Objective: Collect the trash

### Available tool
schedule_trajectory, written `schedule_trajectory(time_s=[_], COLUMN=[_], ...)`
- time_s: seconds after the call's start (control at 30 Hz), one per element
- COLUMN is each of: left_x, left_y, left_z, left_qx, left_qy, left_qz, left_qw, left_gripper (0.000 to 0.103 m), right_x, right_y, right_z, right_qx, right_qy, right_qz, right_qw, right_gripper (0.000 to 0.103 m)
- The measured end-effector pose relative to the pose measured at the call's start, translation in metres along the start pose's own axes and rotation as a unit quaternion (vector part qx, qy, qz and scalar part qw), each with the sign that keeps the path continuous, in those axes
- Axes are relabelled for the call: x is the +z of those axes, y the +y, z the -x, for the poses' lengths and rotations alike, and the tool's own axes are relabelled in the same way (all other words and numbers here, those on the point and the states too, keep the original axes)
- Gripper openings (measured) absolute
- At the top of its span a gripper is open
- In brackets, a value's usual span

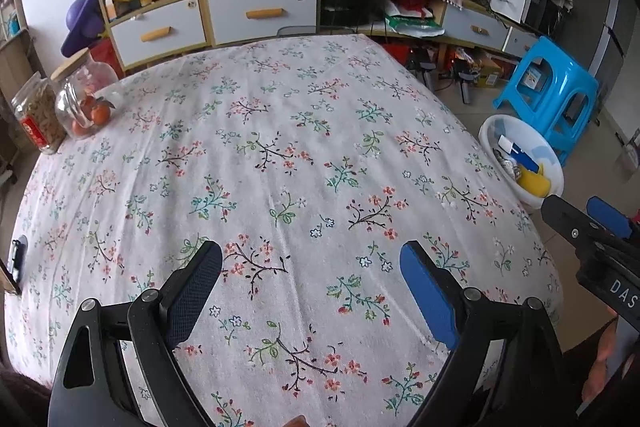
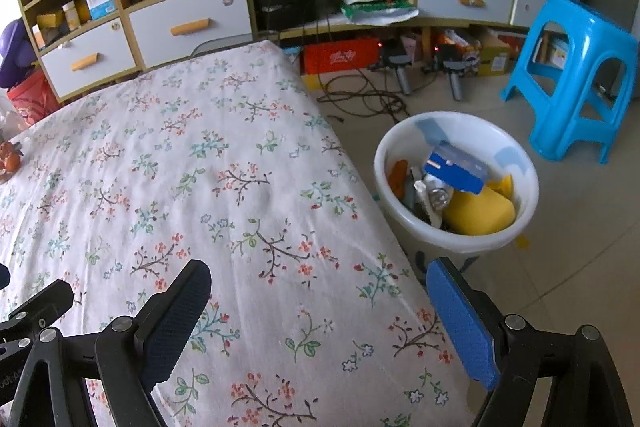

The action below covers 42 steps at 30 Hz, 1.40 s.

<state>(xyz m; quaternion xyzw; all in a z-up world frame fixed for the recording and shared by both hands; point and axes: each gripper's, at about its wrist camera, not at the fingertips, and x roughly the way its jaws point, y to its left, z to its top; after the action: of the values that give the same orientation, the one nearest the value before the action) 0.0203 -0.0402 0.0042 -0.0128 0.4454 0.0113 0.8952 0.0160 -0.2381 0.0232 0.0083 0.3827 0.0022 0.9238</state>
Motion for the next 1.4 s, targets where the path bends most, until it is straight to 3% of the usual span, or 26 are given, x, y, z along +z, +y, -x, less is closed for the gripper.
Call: schedule_trajectory(time_s=[1.4], left_x=[-0.0038], left_y=[-0.0008], left_z=[0.0014], left_qx=[-0.008], left_qy=[0.008], left_qz=[0.004], left_qw=[0.9999], left_gripper=[0.092], right_x=[-0.0045], right_y=[0.0004], right_z=[-0.004], right_qx=[0.001], right_qy=[0.007], right_qz=[-0.002], right_qw=[1.0], right_gripper=[0.091])
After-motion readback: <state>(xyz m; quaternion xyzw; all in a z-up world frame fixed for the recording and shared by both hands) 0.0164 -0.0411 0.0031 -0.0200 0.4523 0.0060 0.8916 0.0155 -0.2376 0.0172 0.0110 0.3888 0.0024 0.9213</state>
